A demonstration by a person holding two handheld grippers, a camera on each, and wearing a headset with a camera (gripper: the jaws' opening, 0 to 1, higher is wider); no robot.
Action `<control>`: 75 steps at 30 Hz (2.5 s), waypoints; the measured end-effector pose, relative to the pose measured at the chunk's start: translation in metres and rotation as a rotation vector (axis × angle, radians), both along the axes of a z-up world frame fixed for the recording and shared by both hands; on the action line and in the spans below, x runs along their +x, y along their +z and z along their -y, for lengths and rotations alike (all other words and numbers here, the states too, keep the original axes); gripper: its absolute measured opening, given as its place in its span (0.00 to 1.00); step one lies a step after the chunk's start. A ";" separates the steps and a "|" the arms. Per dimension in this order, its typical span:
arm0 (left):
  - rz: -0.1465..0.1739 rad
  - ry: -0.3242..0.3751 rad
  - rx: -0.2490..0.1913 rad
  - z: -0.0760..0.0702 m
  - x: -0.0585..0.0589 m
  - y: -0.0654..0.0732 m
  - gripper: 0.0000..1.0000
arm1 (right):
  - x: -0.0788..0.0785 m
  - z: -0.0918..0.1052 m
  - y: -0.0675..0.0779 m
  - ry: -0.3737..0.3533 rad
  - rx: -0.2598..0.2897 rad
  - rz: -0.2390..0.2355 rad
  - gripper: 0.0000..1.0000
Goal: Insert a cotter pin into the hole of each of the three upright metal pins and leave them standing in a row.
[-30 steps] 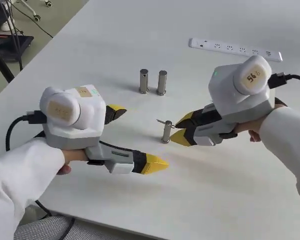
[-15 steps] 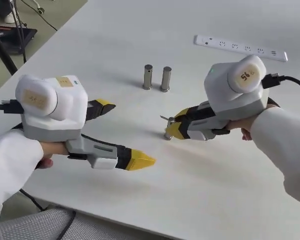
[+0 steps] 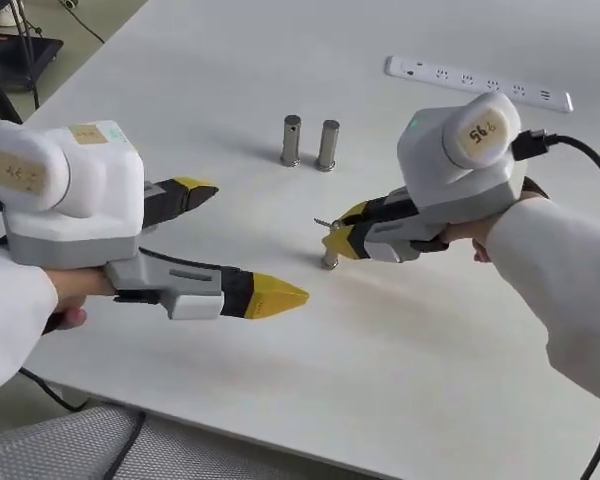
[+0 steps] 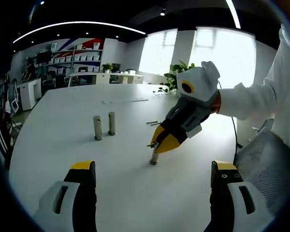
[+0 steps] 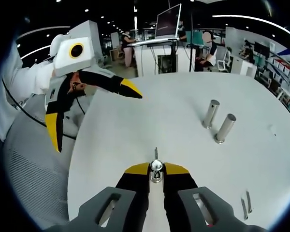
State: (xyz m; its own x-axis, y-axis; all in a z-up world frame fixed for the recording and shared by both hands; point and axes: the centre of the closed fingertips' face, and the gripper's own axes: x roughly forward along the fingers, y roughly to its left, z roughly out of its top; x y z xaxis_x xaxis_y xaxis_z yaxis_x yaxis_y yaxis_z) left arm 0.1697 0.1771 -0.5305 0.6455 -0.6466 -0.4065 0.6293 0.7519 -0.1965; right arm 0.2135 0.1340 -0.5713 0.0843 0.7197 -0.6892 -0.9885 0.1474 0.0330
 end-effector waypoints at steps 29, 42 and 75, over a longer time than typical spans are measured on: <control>-0.027 0.014 -0.040 -0.003 -0.001 -0.001 0.99 | 0.034 0.005 0.000 0.181 0.005 0.023 0.04; -0.032 0.014 -0.019 -0.003 -0.001 0.000 0.99 | 0.033 0.002 0.000 0.198 0.016 0.027 0.05; 0.002 0.032 -0.106 -0.001 -0.007 0.031 0.99 | -0.004 0.067 0.069 -0.244 0.284 -0.018 0.52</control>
